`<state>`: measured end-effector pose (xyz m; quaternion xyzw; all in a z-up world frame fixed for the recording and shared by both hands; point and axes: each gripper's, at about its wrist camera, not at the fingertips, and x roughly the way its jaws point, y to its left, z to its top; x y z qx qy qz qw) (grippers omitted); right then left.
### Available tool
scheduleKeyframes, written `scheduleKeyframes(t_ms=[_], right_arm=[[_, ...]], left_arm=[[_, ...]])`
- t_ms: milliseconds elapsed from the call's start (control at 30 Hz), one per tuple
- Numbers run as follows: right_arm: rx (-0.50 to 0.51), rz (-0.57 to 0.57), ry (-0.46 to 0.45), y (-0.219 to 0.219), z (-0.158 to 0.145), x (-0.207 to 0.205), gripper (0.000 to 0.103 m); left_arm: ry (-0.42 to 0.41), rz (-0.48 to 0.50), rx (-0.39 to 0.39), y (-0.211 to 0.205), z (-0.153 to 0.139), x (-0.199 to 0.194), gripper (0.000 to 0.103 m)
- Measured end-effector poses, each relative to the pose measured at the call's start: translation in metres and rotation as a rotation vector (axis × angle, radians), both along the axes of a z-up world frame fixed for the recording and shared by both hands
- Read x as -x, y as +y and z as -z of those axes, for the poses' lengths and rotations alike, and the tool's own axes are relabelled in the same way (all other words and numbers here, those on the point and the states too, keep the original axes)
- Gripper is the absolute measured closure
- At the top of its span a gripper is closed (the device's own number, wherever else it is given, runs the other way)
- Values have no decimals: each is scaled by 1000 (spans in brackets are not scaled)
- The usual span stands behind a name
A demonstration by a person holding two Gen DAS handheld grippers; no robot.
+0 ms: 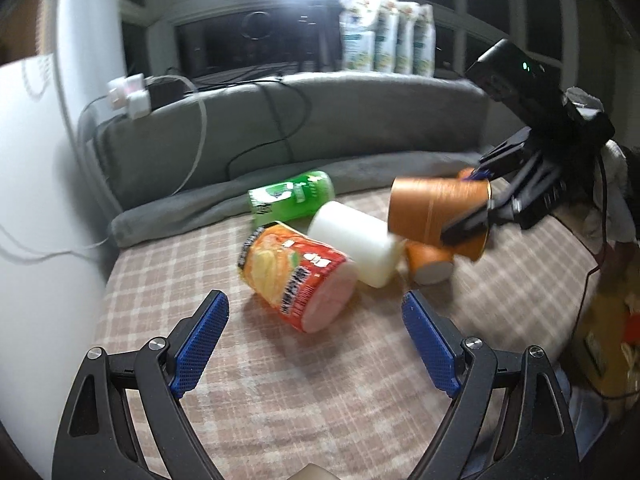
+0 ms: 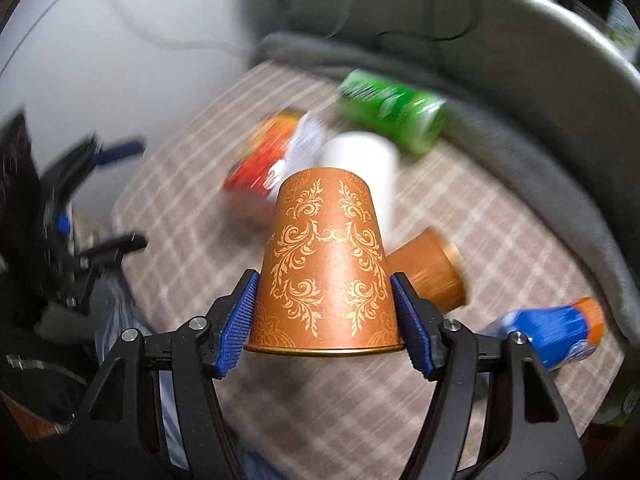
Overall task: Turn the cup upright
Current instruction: 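Lift the copper cup with the right gripper and rotate it rim-up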
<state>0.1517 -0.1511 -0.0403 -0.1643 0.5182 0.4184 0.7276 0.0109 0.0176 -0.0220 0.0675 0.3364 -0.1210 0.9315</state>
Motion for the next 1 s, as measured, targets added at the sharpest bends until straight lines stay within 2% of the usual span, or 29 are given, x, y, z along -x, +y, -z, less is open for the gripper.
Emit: scheduleKeyframes(t_ms=[233,433,567,700,767,800,1000], right_arm=[[50,-115,58,16,35,38,34],[54,-144,107,13,58,45,34],[57,-165,126,10,69,48,33],[36,-161,155,6,73,48,32],[23,-150,160,3,72,47,19],[15,-145,158,4,72,47,17],[-63,-92,143,-17,56,46,16]], left_arm=[[34,151,-97,-28,7,12,14],[77,284,-189,-53,23,19,14],[116,352,-213,-62,30,17,14],[152,394,-238,-69,35,11,14],[161,418,-265,-74,37,8,14],[164,430,-280,-77,38,6,14],[172,543,-364,-96,37,0,14]])
